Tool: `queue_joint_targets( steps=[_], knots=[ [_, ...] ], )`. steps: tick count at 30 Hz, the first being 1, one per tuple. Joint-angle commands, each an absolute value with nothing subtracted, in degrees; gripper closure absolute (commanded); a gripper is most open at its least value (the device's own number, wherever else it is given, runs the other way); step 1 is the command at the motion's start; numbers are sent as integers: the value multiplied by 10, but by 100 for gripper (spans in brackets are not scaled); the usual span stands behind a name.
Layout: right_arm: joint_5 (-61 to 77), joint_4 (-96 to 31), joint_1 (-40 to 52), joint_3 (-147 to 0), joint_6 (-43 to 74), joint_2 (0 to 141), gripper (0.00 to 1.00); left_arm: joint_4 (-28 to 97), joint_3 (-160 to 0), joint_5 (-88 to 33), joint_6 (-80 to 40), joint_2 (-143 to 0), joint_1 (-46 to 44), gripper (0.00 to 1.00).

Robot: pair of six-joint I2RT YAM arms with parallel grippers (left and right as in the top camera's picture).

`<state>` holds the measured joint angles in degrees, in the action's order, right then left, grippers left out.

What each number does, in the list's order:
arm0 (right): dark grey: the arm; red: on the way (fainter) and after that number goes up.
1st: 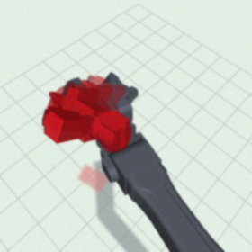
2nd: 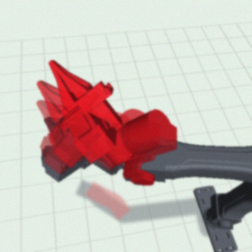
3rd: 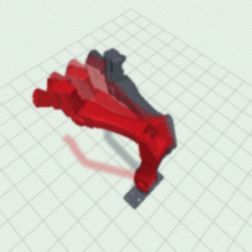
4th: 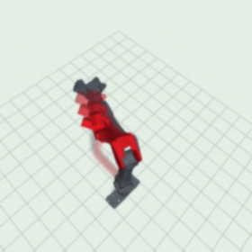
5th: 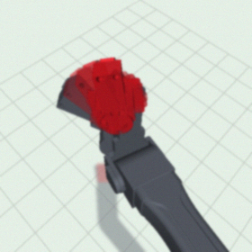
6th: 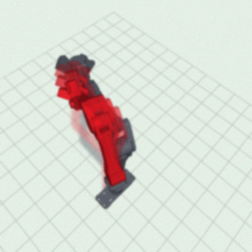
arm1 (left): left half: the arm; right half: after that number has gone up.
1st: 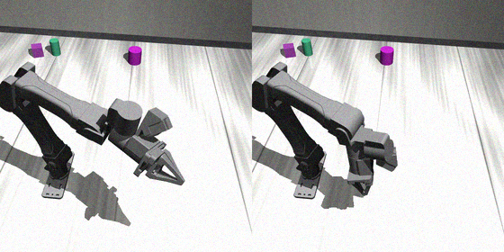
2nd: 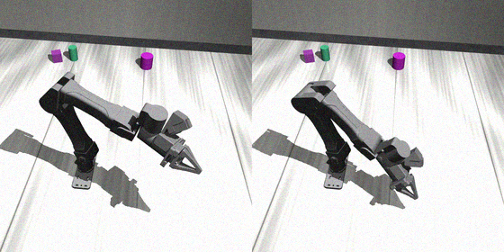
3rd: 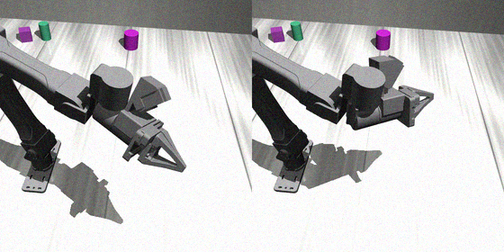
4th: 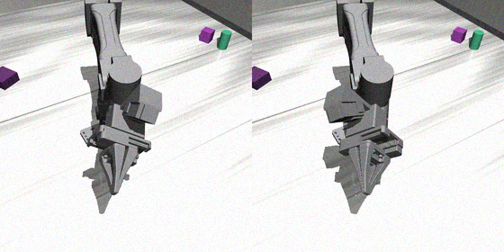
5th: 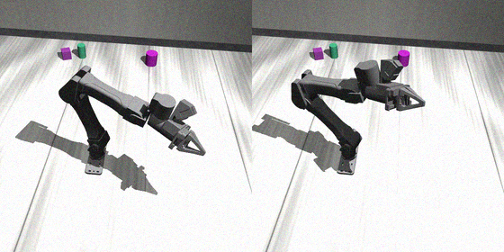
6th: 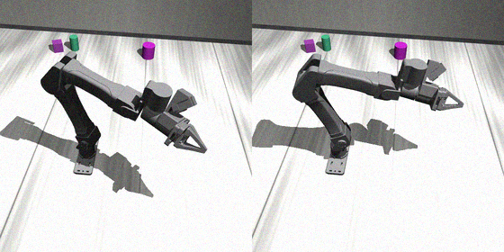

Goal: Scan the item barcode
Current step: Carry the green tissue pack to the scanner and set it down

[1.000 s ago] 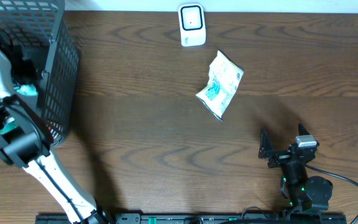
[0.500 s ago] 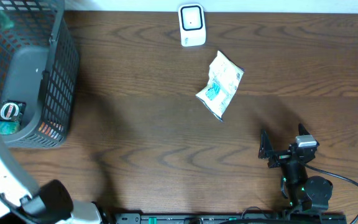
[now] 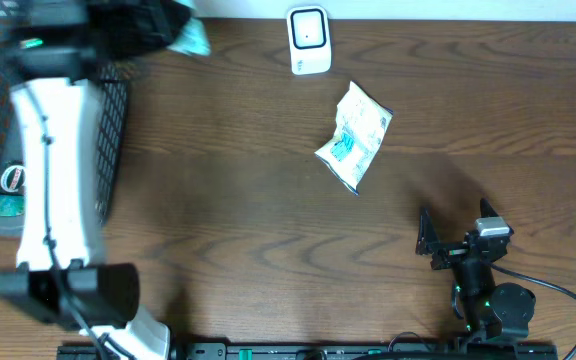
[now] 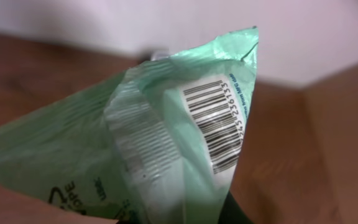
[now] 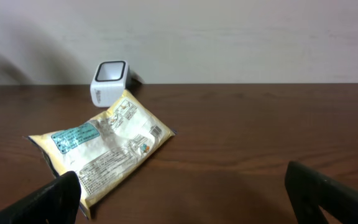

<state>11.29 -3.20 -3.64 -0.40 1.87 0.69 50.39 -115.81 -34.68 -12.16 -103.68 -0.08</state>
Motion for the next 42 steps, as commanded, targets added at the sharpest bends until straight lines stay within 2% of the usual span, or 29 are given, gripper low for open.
queue_joint_targets(
  steps=[1, 6, 19, 25, 31, 42],
  knots=[
    [111, -35, -40, -4, 12, 4, 1, 526, -1154, -247, -102, -1076, -69, 92],
    [111, -35, -40, -4, 12, 4, 1, 547, -1153, -168, -117, -1153, -154, 92],
    [111, -35, -40, -4, 12, 4, 1, 533, -1153, -175, -289, -1304, -300, 92],
    [111, -35, -40, -4, 12, 4, 1, 489, -1153, -152, -294, -1317, -356, 92],
    [111, -35, -40, -4, 12, 4, 1, 488, -1154, -54, -292, -1313, -355, 92],
    [111, -35, -40, -4, 12, 4, 1, 525, -1153, -45, -293, -1314, -297, 92]
  ],
)
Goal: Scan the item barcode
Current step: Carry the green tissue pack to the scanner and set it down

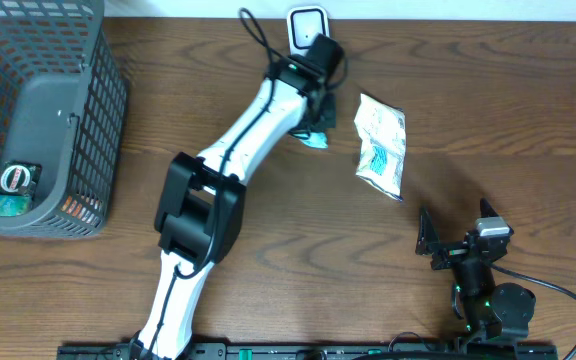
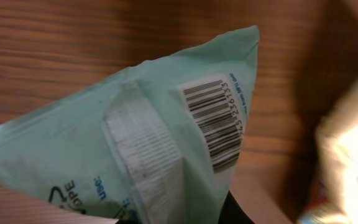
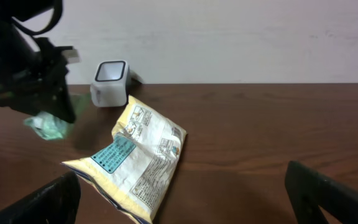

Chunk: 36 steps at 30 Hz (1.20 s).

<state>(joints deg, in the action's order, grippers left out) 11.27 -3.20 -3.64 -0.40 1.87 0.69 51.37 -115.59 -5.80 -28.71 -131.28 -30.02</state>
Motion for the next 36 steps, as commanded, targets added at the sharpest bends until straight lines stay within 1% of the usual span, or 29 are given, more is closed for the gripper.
queue_joint_targets(
  steps=[1, 4, 5, 6, 7, 8, 9, 10, 11, 16, 17, 18, 22, 25, 31, 36],
  knots=[
    [111, -35, -40, -4, 12, 4, 1, 529, -1153, -45, -293, -1314, -297, 92],
    [111, -35, -40, -4, 12, 4, 1, 535, -1153, -45, -292, -1318, -301, 92],
    [111, -35, -40, -4, 12, 4, 1, 536, -1153, -44, -292, -1319, -304, 86],
    [111, -35, -40, -4, 12, 4, 1, 537, -1153, -44, -292, -1321, -307, 83],
    [111, -35, -40, -4, 12, 4, 1, 537, -1153, -44, -292, -1323, -310, 78],
    [111, -35, -40, -4, 12, 4, 1, 538, -1153, -44, -292, -1325, -312, 77],
    [111, -35, -40, -4, 12, 4, 1, 538, -1153, -44, -292, -1327, -315, 73],
    [111, -35, -40, -4, 12, 4, 1, 538, -1153, -44, -292, -1327, -318, 69],
    [111, -35, -40, -4, 12, 4, 1, 538, -1153, -44, -292, -1327, -320, 59],
    [111, -35, -40, -4, 12, 4, 1, 536, -1154, -44, -227, -1320, -319, 58],
    [111, -35, -40, -4, 12, 4, 1, 537, -1156, -44, -215, -1314, -316, 55],
    [111, -35, -40, -4, 12, 4, 1, 537, -1158, -44, -207, -1309, -312, 53],
    [111, -35, -40, -4, 12, 4, 1, 535, -1180, -42, -163, -1267, -283, 53],
    [111, -35, -40, -4, 12, 4, 1, 518, -1184, -6, -145, -1221, -252, 49],
    [111, -35, -40, -4, 12, 4, 1, 466, -1184, 96, -124, -1116, -148, 47],
    [111, -35, -40, -4, 12, 4, 1, 451, -1184, 123, -123, -1066, -24, 46]
  ],
)
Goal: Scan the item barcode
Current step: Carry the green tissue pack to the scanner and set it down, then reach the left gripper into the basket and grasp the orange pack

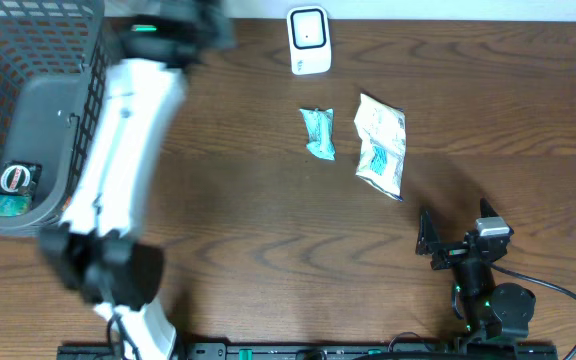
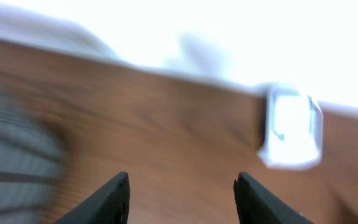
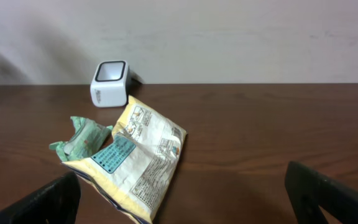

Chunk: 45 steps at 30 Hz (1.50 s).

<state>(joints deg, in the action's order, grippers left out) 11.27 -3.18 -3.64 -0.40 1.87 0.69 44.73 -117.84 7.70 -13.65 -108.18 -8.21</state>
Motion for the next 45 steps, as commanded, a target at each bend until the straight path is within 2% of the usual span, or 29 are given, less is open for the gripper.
queue_joint_targets(
  steps=[1, 3, 10, 16, 25, 26, 27, 31, 33, 34, 35, 36, 40, 45],
  knots=[
    [111, -35, -40, -4, 12, 4, 1, 453, -1184, 123, -123, -1064, 5, 42],
    [111, -35, -40, -4, 12, 4, 1, 468, -1184, 123, -123, -1064, 62, 38],
    [111, -35, -40, -4, 12, 4, 1, 553, -1167, 130, -126, -1088, 215, 38],
    [111, -35, -40, -4, 12, 4, 1, 610, -1138, 172, -121, -1113, 294, 38],
    [111, -35, -40, -4, 12, 4, 1, 637, -1063, 157, -129, -1146, 330, 39],
    [111, -35, -40, -4, 12, 4, 1, 647, -1060, 135, -129, -1148, 330, 44],
    [111, -35, -40, -4, 12, 4, 1, 658, -1060, 101, -130, -1151, 330, 53],
    [111, -35, -40, -4, 12, 4, 1, 675, -1060, -24, -136, -1154, 330, 55],
    [111, -35, -40, -4, 12, 4, 1, 679, -1060, -57, -161, -1154, 330, 47],
    [111, -35, -40, -4, 12, 4, 1, 680, -1060, -72, -177, -1154, 330, 33],
    [111, -35, -40, -4, 12, 4, 1, 682, -1060, -84, -190, -1154, 330, 4],
    [111, -35, -40, -4, 12, 4, 1, 690, -1060, -94, -194, -1154, 330, 0],
    [111, -35, -40, -4, 12, 4, 1, 699, -1051, -101, -196, -1154, 328, 0],
    [111, -35, -40, -4, 12, 4, 1, 707, -1018, -98, -324, -1154, 328, 0]
  ],
)
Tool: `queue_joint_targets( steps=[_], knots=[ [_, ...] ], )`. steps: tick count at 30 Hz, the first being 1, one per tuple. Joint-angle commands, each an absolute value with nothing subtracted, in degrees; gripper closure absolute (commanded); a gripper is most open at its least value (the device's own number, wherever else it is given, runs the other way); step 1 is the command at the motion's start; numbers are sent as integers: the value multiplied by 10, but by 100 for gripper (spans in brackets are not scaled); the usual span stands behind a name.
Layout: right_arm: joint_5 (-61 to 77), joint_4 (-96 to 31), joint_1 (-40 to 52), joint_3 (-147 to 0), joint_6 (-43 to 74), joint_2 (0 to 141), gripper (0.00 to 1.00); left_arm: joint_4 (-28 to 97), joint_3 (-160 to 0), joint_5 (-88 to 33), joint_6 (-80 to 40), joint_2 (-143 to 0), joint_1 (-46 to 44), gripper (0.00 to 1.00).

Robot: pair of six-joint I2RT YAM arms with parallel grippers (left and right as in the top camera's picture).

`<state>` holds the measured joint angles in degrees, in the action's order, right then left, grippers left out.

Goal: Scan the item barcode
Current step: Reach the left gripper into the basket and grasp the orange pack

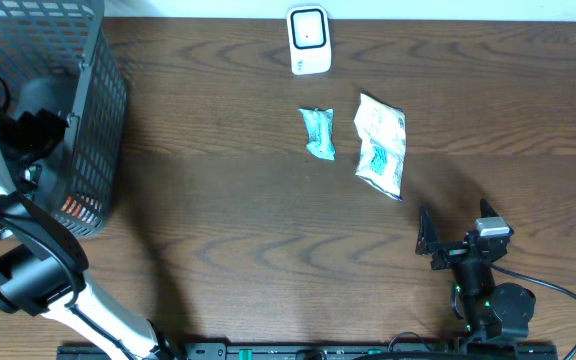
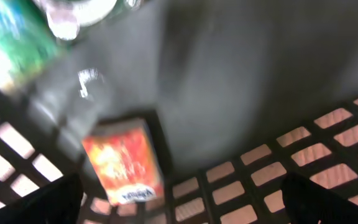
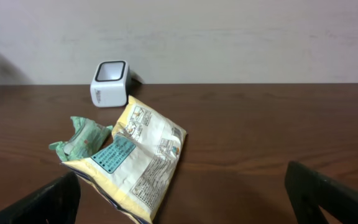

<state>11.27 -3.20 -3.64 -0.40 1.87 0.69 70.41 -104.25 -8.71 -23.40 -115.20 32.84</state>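
The white scanner (image 1: pixel 308 40) stands at the table's back edge, also seen in the right wrist view as the scanner (image 3: pixel 110 81). A crumpled green packet (image 1: pixel 318 133) lies in front of it, beside a white and yellow packet (image 1: pixel 381 145). My left gripper (image 2: pixel 179 205) is open inside the grey basket (image 1: pixel 98 110), over an orange box (image 2: pixel 123 165) on its floor. A green item (image 2: pixel 11 43) lies further in. My right gripper (image 3: pixel 182 199) rests open at the front right, apart from both packets.
The mesh basket fills the back left corner, and my left arm reaches into it from the table's left side. The basket's floor and grid wall (image 2: pixel 328 124) close in around the left gripper.
My left gripper was open above the table beside the basket, facing the scanner. Now it is down inside the basket over the orange box. The packets and right arm have not moved.
My left gripper held the green packet by the basket while the white and yellow packet lay mid-table. Then it held the green packet near the scanner, the other packet shifted right. Then the green packet lay on the table, the gripper open. Now the gripper is in the basket.
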Motion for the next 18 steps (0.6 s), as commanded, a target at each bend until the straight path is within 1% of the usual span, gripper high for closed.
queue_joint_targets(
  steps=[1, 4, 9, 11, 18],
  knots=[
    [111, -35, -40, -4, 12, 4, 1, 700, -1006, -98, -343, -1154, 326, 0],
    [111, -35, -40, -4, 12, 4, 1, 671, -964, -98, -383, -1154, 322, 0],
    [111, -35, -40, -4, 12, 4, 1, 624, -904, -89, -415, -1154, 320, 0],
    [111, -35, -40, -4, 12, 4, 1, 622, -887, -52, -443, -1154, 320, 0],
    [111, -35, -40, -4, 12, 4, 1, 619, -858, -30, -445, -1154, 320, 0]
  ],
)
